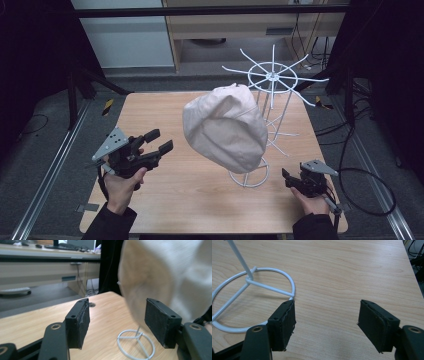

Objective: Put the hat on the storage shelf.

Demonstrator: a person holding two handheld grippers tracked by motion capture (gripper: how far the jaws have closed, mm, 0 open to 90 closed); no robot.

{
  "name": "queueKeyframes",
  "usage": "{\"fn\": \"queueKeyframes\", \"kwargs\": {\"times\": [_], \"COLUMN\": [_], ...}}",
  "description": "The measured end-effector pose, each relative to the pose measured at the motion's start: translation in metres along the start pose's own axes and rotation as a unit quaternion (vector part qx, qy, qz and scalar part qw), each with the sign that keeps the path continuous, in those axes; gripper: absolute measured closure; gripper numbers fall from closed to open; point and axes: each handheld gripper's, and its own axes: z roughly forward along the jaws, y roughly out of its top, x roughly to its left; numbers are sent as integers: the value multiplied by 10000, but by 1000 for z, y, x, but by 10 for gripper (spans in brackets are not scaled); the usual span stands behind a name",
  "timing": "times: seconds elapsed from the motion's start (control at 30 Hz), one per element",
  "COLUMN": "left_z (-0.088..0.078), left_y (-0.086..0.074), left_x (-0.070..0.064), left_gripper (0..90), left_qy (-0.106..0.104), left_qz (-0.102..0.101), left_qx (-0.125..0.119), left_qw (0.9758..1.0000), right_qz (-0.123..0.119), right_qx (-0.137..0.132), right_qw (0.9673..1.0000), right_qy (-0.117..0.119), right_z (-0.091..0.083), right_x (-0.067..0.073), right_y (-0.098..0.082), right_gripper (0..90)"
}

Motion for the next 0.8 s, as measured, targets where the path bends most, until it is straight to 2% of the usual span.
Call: {"fn": "queueKeyframes", "kwargs": {"times": [0.17,0.33,0.47,0.57,0.8], "left_z": [-8,-12,-13,-13,-14], "left_y": [-24,-53,-76,-92,-116], "left_x": [17,37,51,60,75], "left_gripper": [356,356,355,355,340], "left_qy": [300,624,908,1129,1532], "left_qz": [-141,-318,-365,-395,-355], "left_qx": [211,585,937,1182,1570], "left_qw": [9992,9958,9908,9858,9750], "right_qz": [0,1,6,5,9], "right_qx": [2,-4,5,14,25], "right_qw": [10000,10000,10000,10000,10000], "right_qy": [5,4,4,8,27], "right_z": [0,0,0,0,1], "right_x": [0,0,0,0,0], "right_y": [0,0,0,0,0], "right_gripper": [300,299,297,296,296]}}
